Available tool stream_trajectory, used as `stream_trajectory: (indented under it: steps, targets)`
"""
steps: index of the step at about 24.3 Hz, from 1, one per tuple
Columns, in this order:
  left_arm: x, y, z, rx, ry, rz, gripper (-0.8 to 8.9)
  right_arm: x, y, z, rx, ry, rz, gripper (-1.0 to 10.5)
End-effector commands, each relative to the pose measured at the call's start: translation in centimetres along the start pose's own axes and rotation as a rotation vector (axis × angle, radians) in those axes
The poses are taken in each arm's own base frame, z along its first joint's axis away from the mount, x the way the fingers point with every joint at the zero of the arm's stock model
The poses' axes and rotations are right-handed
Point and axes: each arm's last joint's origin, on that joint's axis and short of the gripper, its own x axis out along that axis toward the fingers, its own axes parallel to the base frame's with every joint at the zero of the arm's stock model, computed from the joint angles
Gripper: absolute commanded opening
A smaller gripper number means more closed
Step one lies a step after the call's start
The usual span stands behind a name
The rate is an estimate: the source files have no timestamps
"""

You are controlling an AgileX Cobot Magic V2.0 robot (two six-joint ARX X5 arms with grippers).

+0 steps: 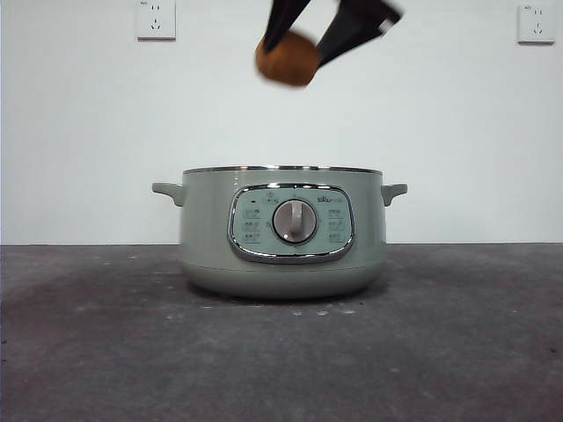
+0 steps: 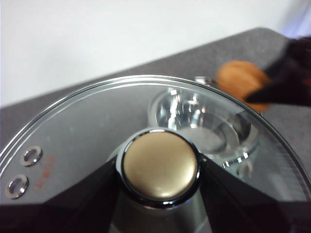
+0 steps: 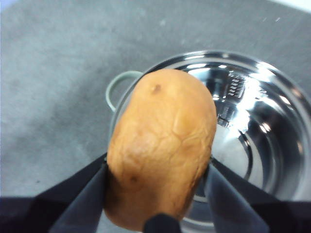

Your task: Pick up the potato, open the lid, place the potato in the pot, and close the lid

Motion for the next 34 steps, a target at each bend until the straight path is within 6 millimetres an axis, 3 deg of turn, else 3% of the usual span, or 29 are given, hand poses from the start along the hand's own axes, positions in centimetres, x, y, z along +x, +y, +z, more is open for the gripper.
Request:
stream_trajectory:
  steps: [1, 4, 9, 12, 19, 24, 25, 27, 28, 31, 34]
  targets:
    - [-1.0, -0.3, -1.3, -0.02, -0.054, 0.003, -0.08, 3.8, -0.9, 0.9, -0.027, 0.082, 0.003, -0.1]
    - [-1.8, -0.7, -3.4, -0.039, -0.048, 0.002, -0.08, 8.0, -1.9, 1.4, -0.03, 0.176, -0.003, -0.1]
    - [-2.8, -1.0, -4.1, -0.043, -0.041, 0.001, -0.08, 13.3, -4.3, 0.4, 0.0, 0.262, -0.04, -0.1]
    - [-2.8, -1.0, -4.1, -0.043, -0.041, 0.001, -0.08, 15.1, -5.3, -0.9, 0.01, 0.315, -0.054, -0.1]
    - [-2.8, -1.0, -4.1, -0.042, -0.041, 0.001, -0.08, 16.9, -5.9, -2.2, -0.006, 0.374, -0.078, -0.1]
    - [-2.8, -1.0, -4.1, -0.043, -0.04, 0.001, -0.08, 17.3, -5.8, -2.8, -0.002, 0.407, -0.074, 0.1]
    - [-2.8, -1.0, -4.1, -0.043, -0.04, 0.001, -0.08, 17.3, -5.8, -2.7, -0.002, 0.402, -0.075, 1.1]
    - [-2.8, -1.0, -4.1, -0.043, -0.04, 0.001, -0.08, 17.2, -5.8, -2.6, 0.007, 0.395, -0.077, 4.7]
    - [-2.8, -1.0, -4.1, -0.043, -0.04, 0.001, -0.08, 17.0, -5.8, -2.4, 0.006, 0.389, -0.078, 5.0]
    - [-2.8, -1.0, -4.1, -0.043, -0.037, 0.0, -0.08, 14.7, -5.4, -1.0, 0.0, 0.342, -0.082, 5.0]
    - [-2.8, -1.1, -4.1, -0.043, -0.038, -0.022, -0.08, 10.1, -4.7, 1.2, -0.002, 0.267, -0.089, 5.0]
